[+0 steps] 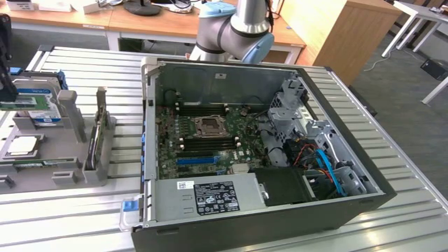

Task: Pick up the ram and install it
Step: 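Pick up the ram and move it above insertion slot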

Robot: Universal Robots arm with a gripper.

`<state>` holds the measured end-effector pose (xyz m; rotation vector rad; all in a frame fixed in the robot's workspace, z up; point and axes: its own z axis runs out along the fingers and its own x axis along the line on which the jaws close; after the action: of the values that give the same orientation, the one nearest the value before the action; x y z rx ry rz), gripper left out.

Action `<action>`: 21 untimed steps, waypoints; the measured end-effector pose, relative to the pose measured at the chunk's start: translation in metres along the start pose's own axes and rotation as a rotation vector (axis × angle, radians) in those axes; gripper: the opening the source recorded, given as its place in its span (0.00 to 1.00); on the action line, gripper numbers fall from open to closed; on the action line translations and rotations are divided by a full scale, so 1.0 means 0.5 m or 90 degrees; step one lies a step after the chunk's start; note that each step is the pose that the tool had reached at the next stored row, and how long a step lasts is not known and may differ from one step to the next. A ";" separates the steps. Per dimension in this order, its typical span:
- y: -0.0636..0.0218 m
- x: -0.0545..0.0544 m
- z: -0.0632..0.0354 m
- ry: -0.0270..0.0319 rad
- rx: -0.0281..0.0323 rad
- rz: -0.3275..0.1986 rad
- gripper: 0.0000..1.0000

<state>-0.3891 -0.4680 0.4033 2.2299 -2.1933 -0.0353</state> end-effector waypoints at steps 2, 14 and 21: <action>-0.007 0.000 0.000 0.0000 -0.0001 0.000 0.12; -0.056 0.001 -0.002 -0.0009 0.0000 0.000 0.12; -0.091 0.002 -0.002 -0.0010 -0.0001 -0.001 0.12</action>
<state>-0.3435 -0.4680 0.4033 2.2318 -2.1928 -0.0372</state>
